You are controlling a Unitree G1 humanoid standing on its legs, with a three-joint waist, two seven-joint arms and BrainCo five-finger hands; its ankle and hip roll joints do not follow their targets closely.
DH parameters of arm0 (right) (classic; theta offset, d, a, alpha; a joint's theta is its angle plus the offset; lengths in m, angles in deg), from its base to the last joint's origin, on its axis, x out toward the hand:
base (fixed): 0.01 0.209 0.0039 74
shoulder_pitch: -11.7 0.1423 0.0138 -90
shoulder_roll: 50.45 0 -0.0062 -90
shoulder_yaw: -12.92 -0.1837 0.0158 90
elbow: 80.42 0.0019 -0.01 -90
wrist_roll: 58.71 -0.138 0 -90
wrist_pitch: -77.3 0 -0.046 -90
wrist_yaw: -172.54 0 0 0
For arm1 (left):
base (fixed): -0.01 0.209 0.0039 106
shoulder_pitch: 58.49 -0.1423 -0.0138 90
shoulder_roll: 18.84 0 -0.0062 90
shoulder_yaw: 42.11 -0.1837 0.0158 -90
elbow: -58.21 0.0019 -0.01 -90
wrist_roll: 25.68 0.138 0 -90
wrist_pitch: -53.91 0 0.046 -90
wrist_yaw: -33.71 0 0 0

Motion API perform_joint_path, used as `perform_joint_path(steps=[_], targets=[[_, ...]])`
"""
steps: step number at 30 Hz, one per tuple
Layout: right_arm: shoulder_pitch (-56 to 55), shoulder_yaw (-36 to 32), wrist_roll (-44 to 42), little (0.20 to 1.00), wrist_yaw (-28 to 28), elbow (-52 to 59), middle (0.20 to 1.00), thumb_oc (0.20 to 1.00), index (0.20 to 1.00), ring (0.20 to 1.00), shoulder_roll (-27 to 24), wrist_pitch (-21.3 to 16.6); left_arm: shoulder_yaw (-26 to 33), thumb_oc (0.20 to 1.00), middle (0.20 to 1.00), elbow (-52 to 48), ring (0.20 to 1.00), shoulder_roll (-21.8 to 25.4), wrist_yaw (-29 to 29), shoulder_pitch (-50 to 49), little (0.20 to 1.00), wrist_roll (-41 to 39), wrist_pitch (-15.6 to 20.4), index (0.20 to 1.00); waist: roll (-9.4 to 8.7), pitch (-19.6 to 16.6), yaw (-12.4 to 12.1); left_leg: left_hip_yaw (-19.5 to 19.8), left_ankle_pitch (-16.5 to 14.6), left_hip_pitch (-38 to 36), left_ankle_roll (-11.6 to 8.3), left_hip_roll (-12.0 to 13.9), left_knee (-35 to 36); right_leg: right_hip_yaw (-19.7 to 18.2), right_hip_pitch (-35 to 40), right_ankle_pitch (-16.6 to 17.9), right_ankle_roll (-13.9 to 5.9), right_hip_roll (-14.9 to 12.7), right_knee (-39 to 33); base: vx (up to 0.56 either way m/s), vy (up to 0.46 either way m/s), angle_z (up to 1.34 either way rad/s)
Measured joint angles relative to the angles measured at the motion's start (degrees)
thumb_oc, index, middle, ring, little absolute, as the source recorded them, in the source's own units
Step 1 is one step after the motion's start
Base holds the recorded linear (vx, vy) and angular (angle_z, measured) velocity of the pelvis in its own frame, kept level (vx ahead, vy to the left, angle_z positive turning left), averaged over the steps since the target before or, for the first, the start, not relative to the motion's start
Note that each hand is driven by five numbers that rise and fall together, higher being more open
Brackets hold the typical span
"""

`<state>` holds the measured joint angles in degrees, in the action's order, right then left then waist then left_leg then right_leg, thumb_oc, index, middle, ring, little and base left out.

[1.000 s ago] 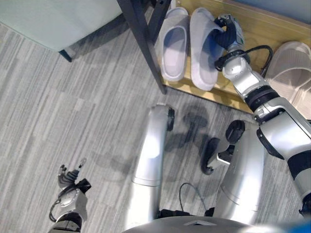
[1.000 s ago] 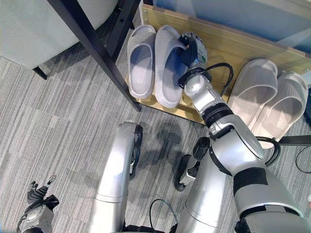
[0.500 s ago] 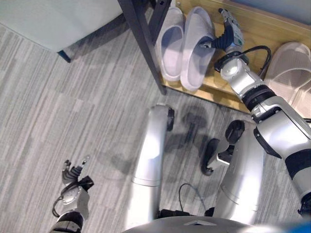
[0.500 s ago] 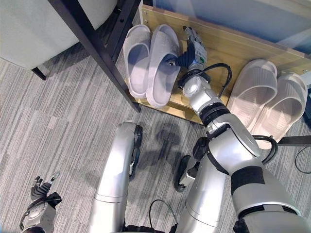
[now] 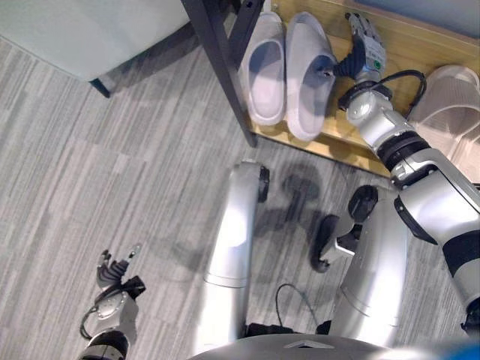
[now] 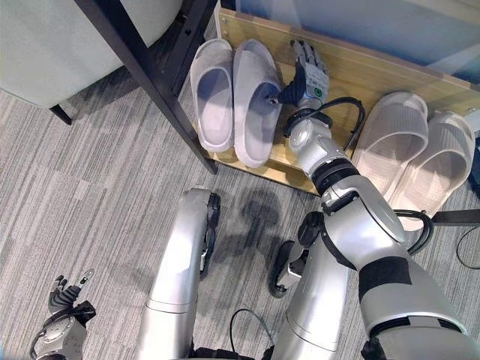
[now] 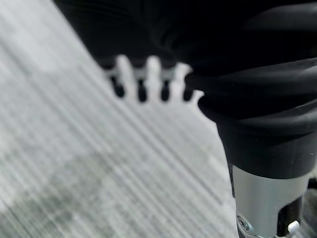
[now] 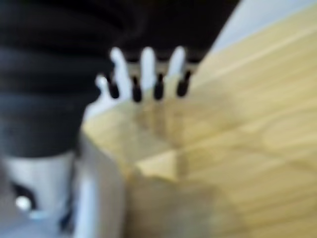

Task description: Arrange the slippers neatly on the shoe rack.

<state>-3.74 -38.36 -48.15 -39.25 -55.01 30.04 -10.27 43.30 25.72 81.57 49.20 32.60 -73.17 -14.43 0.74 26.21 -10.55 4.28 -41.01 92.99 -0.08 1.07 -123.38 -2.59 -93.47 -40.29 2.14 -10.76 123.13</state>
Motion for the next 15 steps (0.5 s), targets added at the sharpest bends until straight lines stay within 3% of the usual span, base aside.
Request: perform_joint_path(steps=[11, 15], targets=[[-0.73, -0.66, 1.35, 1.0, -0.09, -1.79, 1.0, 1.0, 1.0, 1.0, -2.5, 1.6, 0.02, 1.0, 1.0, 0.68, 1.0, -0.01, 0.73, -0.14, 1.0, 1.39, -0.01, 1.0, 0.26, 0.14, 0.1, -0.02, 0.0, 0.01, 0.0, -0.02, -0.04, -0.01, 0.05, -0.04, 0.06, -0.08, 0.01, 0.0, 0.0, 0.0], [-1.22, -4.71, 2.01, 1.0, -1.51, 2.32, 1.0, 1.0, 1.0, 1.0, -2.9, 1.54, 0.0, 1.0, 1.0, 0.57, 1.0, -0.04, 0.84, -0.11, 1.0, 2.1, 0.0, 1.0, 0.58, 0.32, 0.43, 0.0, -0.01, 0.0, -0.01, -0.01, -0.02, 0.0, 0.01, -0.05, 0.05, 0.02, 0.01, 0.0, 0.0, 0.0]])
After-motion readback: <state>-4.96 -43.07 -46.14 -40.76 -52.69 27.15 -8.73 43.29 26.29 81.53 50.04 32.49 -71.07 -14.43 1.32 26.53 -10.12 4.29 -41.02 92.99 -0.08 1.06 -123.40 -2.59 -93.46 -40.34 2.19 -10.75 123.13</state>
